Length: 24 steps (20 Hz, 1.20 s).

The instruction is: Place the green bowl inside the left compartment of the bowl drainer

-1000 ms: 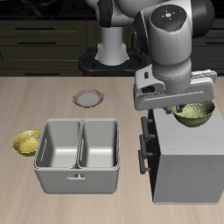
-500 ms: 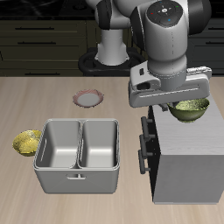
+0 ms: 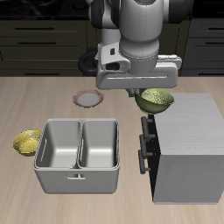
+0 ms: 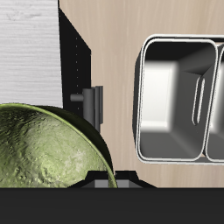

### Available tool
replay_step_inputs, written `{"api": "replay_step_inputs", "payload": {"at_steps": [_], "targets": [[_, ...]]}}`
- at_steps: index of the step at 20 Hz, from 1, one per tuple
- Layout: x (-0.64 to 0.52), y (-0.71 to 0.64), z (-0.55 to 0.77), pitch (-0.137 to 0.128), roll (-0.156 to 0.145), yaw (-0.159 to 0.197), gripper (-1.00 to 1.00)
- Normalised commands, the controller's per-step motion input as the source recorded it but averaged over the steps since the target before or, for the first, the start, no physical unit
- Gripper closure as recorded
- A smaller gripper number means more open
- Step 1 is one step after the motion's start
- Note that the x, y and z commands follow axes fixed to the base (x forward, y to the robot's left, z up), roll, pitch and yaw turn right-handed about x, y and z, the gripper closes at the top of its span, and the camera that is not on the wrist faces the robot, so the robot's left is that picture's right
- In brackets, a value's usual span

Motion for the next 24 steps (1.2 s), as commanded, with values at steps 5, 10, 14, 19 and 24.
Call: {"api": "replay_step_inputs", "payload": {"at_steps": [5, 10, 14, 19, 24], "targets": [[-0.42, -1.15, 0.4, -0.058, -0.143, -0.008, 1.0], [-0.32, -0.74, 0.26, -0.035, -0.09, -0.037, 1.0], [-0.25, -0.39, 0.17, -0.065, -0.05, 0.002, 1.0], [-0.09, -0.12, 0.11, -0.057, 0.01, 0.021, 1.0], [0.12, -0.04, 0.23, -0.053, 0.071, 0.005, 1.0]]}}
